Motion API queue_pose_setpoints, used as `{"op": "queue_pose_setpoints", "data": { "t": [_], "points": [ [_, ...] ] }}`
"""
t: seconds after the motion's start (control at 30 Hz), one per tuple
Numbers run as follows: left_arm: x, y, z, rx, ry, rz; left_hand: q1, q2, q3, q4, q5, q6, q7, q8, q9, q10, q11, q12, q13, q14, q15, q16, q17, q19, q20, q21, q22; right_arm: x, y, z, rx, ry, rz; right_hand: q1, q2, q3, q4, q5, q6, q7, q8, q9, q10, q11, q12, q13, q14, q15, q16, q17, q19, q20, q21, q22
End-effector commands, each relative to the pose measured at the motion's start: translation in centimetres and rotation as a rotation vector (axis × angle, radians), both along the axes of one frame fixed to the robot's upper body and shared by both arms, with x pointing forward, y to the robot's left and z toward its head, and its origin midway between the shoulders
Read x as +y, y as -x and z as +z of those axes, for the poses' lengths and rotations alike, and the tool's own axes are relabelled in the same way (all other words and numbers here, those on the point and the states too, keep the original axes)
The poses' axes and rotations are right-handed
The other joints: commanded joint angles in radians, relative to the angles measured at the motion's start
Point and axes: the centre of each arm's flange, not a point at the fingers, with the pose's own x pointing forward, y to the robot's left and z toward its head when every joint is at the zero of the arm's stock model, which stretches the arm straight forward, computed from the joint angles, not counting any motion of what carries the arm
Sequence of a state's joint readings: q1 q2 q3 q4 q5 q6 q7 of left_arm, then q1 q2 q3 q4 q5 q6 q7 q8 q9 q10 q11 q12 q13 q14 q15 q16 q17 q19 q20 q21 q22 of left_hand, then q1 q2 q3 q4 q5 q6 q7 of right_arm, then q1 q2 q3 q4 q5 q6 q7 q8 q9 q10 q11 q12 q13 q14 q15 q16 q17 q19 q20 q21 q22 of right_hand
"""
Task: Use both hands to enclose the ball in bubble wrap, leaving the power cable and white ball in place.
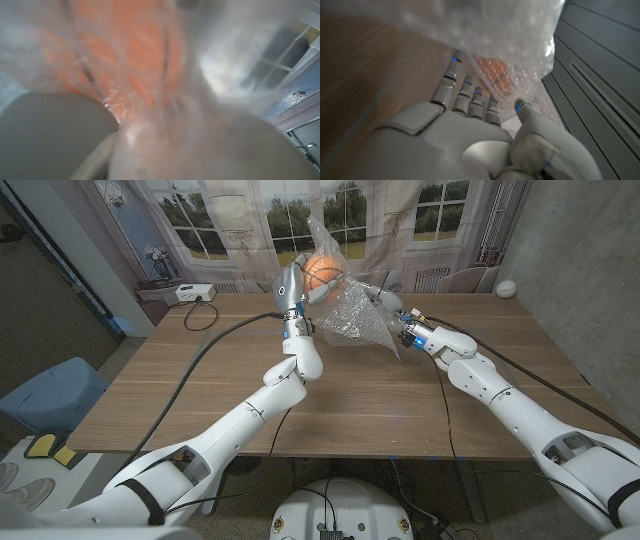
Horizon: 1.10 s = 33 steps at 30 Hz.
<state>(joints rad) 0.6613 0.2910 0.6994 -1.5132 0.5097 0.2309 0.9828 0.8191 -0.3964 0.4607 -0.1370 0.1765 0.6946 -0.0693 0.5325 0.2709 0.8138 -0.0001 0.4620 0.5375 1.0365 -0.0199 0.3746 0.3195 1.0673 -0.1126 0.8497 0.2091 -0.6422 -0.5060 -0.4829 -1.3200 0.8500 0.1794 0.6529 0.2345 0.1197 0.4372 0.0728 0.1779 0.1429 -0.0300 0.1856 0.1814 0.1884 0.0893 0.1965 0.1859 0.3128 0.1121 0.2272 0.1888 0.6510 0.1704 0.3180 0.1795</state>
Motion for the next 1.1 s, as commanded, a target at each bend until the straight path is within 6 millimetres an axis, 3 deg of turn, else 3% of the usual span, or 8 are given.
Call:
{"op": "queue_pose_setpoints", "data": {
  "t": [0.03, 0.2, 0.33, 0.5, 0.73, 0.9, 0.93, 1.1],
  "points": [
    [-0.3, -0.2, -0.9, 0.107, -0.116, 0.157, 0.536, 0.535, 0.025, -0.025, 0.006, 0.132, 0.126, 0.005, 0.001, 0.062, -0.050, -0.008, -0.002, 0.152, -0.212, -0.006, 0.000, -0.078, -0.092, 0.009, -0.001, -3.2, 0.1, 0.2, 0.181, -0.022, -0.052, 0.003, -0.007, 0.005, -0.010, 0.001, -0.006, 0.012, 0.001, 0.002, 0.000, 0.011, -0.003, 0.004, 0.027, 0.010, 0.002, 0.004, 0.107, -0.013, 0.035, 0.004],
    [-0.6, -0.1, -1.0, 0.069, -0.095, 0.149, 0.535, 0.535, 0.026, -0.025, 0.006, 0.131, 0.124, 0.004, 0.000, 0.065, -0.054, -0.015, -0.007, 0.153, -0.212, -0.008, -0.004, -0.080, -0.092, 0.013, -0.003, -3.4, 0.0, 0.1, 0.253, 0.066, -0.015, -0.022, -0.022, -0.008, -0.004, 0.000, -0.048, 0.029, -0.006, 0.003, -0.014, 0.060, -0.006, 0.004, 0.071, 0.056, 0.009, 0.009, 0.219, -0.015, 0.067, 0.005],
    [-0.8, 0.1, -0.5, 0.043, -0.044, 0.066, 0.534, 0.535, 0.027, -0.025, 0.006, 0.131, 0.126, 0.003, 0.000, 0.066, -0.051, -0.020, -0.008, 0.154, -0.212, -0.008, -0.004, -0.082, -0.092, 0.017, -0.004, -2.8, -0.3, -0.4, 0.260, 0.117, 0.006, -0.053, -0.027, -0.022, 0.010, 0.004, -0.049, 0.034, 0.002, 0.003, -0.015, 0.063, -0.004, 0.004, 0.042, 0.073, -0.013, 0.013, 0.077, 0.033, -0.006, 0.003],
    [-1.2, 1.0, 0.8, -0.022, 0.007, -0.063, 0.534, 0.534, 0.028, -0.026, 0.006, 0.132, 0.126, 0.003, -0.001, 0.068, -0.053, -0.022, -0.008, 0.156, -0.212, -0.009, -0.005, -0.084, -0.092, 0.022, -0.006, -2.5, -0.3, 0.0, 0.210, 0.170, -0.030, -0.082, -0.034, -0.037, 0.020, 0.009, -0.052, 0.032, 0.002, 0.002, -0.052, 0.057, -0.010, 0.004, -0.035, 0.086, -0.039, 0.014, -0.089, 0.044, -0.093, 0.002],
    [-1.9, 2.2, 2.5, -0.154, 0.050, -0.126, 0.534, 0.534, 0.029, -0.026, 0.006, 0.133, 0.124, 0.002, -0.002, 0.071, -0.051, -0.025, -0.004, 0.157, -0.212, -0.011, -0.007, -0.086, -0.092, 0.028, -0.007, -1.2, -0.3, 0.5, 0.181, 0.151, 0.026, -0.079, -0.021, -0.029, 0.018, 0.012, -0.036, 0.022, 0.009, 0.001, -0.046, 0.042, -0.005, 0.004, -0.040, 0.073, -0.035, 0.012, -0.112, 0.045, -0.105, 0.003],
    [-2.3, 1.2, 3.1, -0.168, 0.081, -0.118, 0.533, 0.533, 0.030, -0.026, 0.006, 0.133, 0.126, 0.002, -0.003, 0.070, -0.053, -0.027, -0.001, 0.159, -0.212, -0.010, -0.006, -0.087, -0.092, 0.032, -0.008, 0.3, -0.2, 0.6, 0.160, 0.096, 0.160, -0.074, -0.013, -0.022, 0.014, 0.011, -0.021, 0.014, 0.011, 0.001, -0.034, 0.031, -0.001, 0.003, -0.045, 0.052, -0.034, 0.011, -0.155, 0.028, -0.122, 0.003],
    [-2.4, 0.9, 3.0, -0.165, 0.086, -0.113, 0.533, 0.533, 0.030, -0.026, 0.006, 0.132, 0.126, 0.002, -0.003, 0.070, -0.054, -0.028, 0.000, 0.159, -0.212, -0.011, -0.007, -0.087, -0.092, 0.033, -0.008, 0.6, -0.2, 0.6, 0.161, 0.084, 0.201, -0.078, -0.016, -0.026, 0.015, 0.010, -0.018, 0.011, 0.011, 0.001, -0.032, 0.026, -0.001, 0.003, -0.049, 0.034, -0.034, 0.012, -0.161, 0.026, -0.123, 0.003],
    [-2.7, -0.5, 2.2, -0.143, 0.069, -0.043, 0.533, 0.533, 0.031, -0.026, 0.006, 0.133, 0.124, 0.001, -0.003, 0.071, -0.054, -0.030, 0.003, 0.158, -0.212, -0.013, -0.009, -0.090, -0.092, 0.037, -0.009, 1.5, 0.3, 0.7, 0.191, 0.047, 0.324, -0.083, -0.020, -0.029, 0.017, 0.010, -0.015, 0.008, 0.011, 0.001, -0.033, 0.019, -0.001, 0.003, -0.049, 0.033, -0.032, 0.012, -0.165, 0.025, -0.124, 0.003]
  ]
}}
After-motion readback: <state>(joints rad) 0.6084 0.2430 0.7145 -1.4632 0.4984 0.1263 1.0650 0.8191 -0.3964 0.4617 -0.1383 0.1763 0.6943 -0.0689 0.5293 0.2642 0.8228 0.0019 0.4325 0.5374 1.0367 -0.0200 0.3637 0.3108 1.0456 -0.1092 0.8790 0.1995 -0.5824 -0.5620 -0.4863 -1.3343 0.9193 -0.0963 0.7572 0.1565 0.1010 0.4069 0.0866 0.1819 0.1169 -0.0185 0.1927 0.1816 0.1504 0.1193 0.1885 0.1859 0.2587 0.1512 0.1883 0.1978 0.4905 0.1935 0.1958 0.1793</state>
